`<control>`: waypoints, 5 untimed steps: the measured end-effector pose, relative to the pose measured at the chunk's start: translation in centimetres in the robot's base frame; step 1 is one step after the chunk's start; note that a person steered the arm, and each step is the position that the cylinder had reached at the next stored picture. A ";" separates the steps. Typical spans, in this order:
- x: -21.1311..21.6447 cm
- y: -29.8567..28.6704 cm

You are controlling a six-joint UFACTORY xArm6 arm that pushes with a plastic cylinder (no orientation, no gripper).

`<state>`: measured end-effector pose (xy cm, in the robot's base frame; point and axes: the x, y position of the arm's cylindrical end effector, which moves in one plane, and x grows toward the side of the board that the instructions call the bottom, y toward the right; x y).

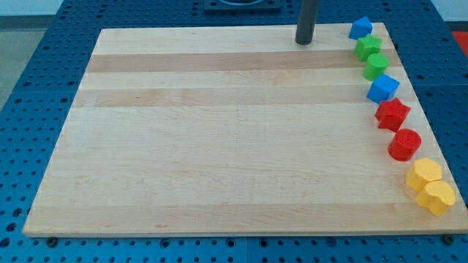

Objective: Point your arm towards the blue triangle

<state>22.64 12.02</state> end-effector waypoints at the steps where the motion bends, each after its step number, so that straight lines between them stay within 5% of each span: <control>1: -3.2 0.4; 5: -3.5 6.0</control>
<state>19.19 18.02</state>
